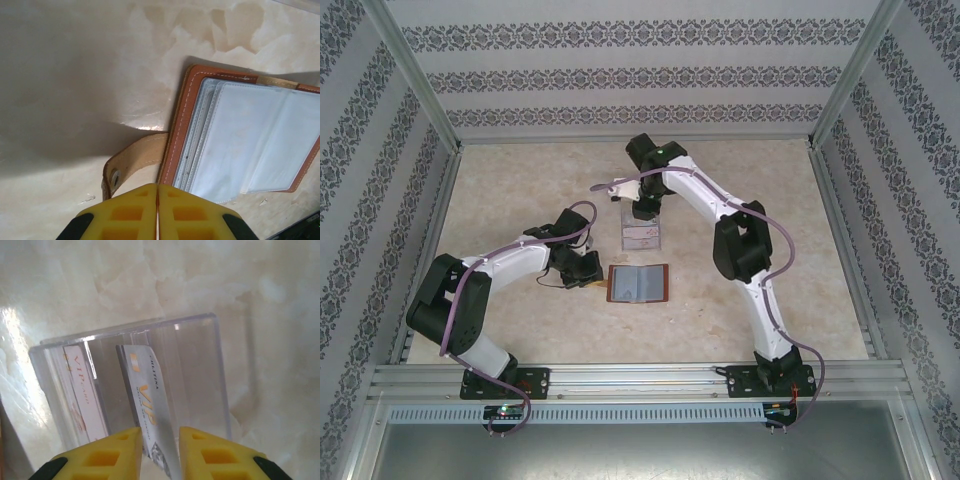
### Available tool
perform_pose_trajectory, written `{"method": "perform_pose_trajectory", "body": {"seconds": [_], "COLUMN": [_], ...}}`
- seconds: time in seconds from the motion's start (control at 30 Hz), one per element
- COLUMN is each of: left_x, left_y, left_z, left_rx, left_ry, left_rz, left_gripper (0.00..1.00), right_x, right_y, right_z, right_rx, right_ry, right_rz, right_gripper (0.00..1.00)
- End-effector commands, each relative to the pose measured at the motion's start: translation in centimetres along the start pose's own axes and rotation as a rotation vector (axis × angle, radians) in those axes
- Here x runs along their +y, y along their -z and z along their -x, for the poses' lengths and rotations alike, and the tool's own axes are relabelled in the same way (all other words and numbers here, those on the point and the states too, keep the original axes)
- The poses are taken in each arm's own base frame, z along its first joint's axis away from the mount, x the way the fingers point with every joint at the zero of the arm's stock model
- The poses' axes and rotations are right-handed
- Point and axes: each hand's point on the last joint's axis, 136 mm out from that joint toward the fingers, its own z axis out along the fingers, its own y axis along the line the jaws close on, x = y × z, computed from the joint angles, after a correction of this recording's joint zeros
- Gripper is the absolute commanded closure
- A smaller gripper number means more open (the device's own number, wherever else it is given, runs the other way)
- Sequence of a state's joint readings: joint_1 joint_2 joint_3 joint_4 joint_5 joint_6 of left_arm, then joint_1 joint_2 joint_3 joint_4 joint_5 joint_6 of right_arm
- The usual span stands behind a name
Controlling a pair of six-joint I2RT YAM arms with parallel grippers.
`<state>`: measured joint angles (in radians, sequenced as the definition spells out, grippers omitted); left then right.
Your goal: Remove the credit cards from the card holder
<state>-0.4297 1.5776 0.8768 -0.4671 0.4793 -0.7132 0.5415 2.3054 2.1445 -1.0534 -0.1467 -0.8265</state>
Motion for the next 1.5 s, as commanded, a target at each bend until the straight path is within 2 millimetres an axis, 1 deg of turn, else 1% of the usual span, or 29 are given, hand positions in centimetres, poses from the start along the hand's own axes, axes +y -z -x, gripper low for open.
{"method": "perform_pose_trajectory", "body": {"seconds": [0.0,0.1,0.13,0.17,0.27,0.33,0.4,0.57,0.73,0.87,1.07,1.13,1.27,1.33,1.47], "left_x": [-0.4,-0.7,-0.8,-0.8,-1.0,-1.1,-1.2,-1.3,-0.9,-0.3,0.7,0.6,-0.1,-0.7,-1.1], "left_y": [-0.1,-0.1,0.0,-0.1,-0.1,-0.2,-0.4,-1.0,-1.7,-2.2,-2.8,-2.8,-2.4,-1.9,-1.3], "left_z": [0.4,0.5,0.6,0.6,0.7,0.7,0.7,0.6,0.5,0.3,0.2,0.3,0.6,0.9,1.4], "left_rx": [-0.006,-0.008,-0.01,-0.009,-0.008,-0.004,0.004,0.025,0.045,0.062,0.072,0.073,0.054,0.035,0.003], "left_ry": [0.011,0.004,0.0,-0.001,-0.007,-0.01,-0.011,-0.019,-0.019,-0.02,-0.029,-0.031,-0.033,-0.04,-0.043], "left_rz": [-0.032,-0.043,-0.047,-0.048,-0.055,-0.062,-0.068,-0.08,-0.065,-0.047,-0.002,-0.003,-0.029,-0.047,-0.058], "left_gripper": [0.91,0.91,0.91,0.91,0.91,0.92,0.92,0.93,0.95,0.95,0.95,0.95,0.95,0.95,0.94], "right_x": [-0.6,-0.6,-0.5,-0.1,1.1,2.2,3.9,7.2,9.7,11.9,15.0,15.9,17.2,17.7,18.3], "right_y": [3.3,4.1,4.3,4.3,4.3,4.2,3.9,3.7,3.5,3.1,1.4,0.6,-0.7,-1.2,-1.8], "right_z": [2.4,2.8,2.8,2.7,2.6,2.4,2.3,3.0,3.0,3.0,2.7,2.8,2.7,2.5,2.3], "right_rx": [-0.13,-0.182,-0.192,-0.198,-0.211,-0.214,-0.214,-0.299,-0.324,-0.308,-0.234,-0.222,-0.204,-0.193,-0.17], "right_ry": [-0.125,-0.273,-0.333,-0.378,-0.53,-0.64,-0.743,-0.97,-1.159,-1.241,-1.279,-1.302,-1.339,-1.354,-1.374], "right_rz": [-0.098,-0.137,-0.149,-0.146,-0.152,-0.13,-0.076,0.06,0.173,0.251,0.319,0.353,0.392,0.4,0.403], "right_gripper": [0.74,0.72,0.73,0.75,0.75,0.77,0.8,0.82,0.87,0.89,0.88,0.87,0.86,0.86,0.86]}}
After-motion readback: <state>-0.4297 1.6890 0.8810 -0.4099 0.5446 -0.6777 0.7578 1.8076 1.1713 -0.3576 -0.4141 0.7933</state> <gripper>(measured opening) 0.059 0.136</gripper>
